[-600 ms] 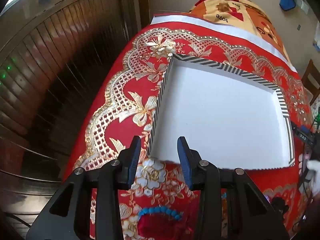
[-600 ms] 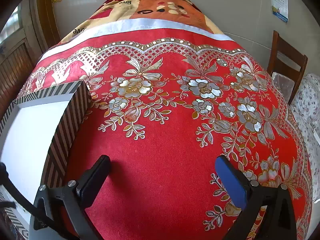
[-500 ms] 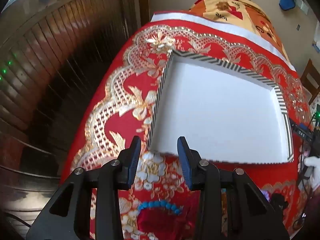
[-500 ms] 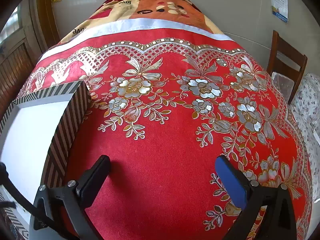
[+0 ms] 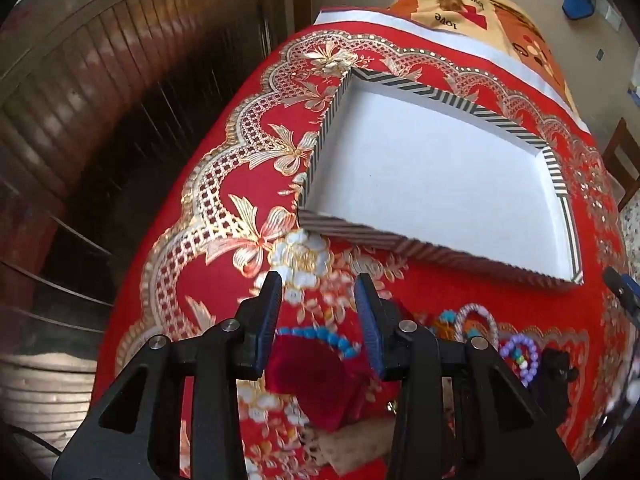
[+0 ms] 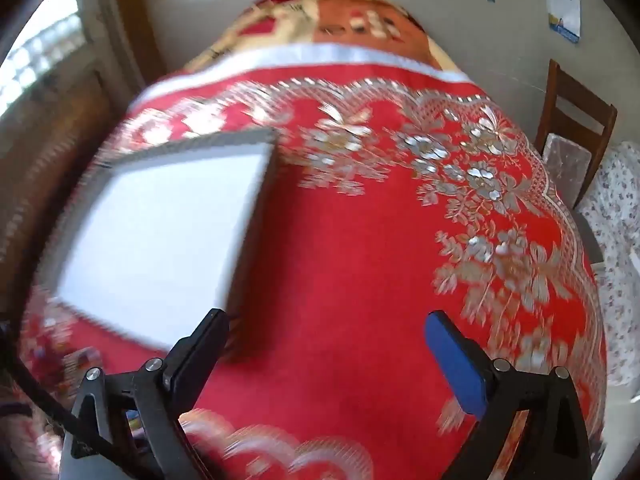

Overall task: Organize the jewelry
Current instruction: 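Move both grippers toward the jewelry pile beside the striped tray, then grasp the red satin bow with the left gripper while the right grasps the grey braided bracelet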

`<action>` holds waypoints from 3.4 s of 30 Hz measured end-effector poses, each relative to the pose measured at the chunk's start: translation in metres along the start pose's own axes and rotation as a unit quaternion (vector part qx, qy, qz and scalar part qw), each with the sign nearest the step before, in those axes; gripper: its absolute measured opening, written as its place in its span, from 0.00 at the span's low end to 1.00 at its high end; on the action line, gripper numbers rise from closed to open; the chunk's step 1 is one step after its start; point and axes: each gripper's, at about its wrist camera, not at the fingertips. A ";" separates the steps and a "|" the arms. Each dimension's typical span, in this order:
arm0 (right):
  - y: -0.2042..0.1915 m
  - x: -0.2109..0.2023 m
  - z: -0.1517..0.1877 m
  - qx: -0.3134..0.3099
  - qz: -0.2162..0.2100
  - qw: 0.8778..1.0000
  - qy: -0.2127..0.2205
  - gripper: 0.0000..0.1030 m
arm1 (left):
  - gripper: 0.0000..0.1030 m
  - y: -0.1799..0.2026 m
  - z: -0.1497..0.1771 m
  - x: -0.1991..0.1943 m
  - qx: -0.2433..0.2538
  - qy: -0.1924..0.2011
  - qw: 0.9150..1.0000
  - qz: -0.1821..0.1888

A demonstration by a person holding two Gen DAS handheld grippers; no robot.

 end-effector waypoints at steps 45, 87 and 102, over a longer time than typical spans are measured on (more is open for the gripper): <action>-0.106 -0.098 0.090 -0.069 -0.041 0.996 0.045 0.95 | 0.36 0.028 0.075 -0.052 0.032 0.053 0.998 0.002; -0.116 -0.082 0.088 -0.081 -0.053 0.995 0.029 0.95 | 0.36 0.007 0.067 -0.043 0.019 0.034 0.999 0.001; -0.092 -0.066 0.080 -0.057 -0.076 0.995 0.005 0.85 | 0.39 -0.022 0.048 -0.023 0.001 -0.028 0.997 0.069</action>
Point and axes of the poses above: each gripper's, at about its wrist camera, not at the fingertips, and x roughly the way its jaws point, y to its right, z to its underside, and after that the axes turned 7 degrees about -y, right-handed
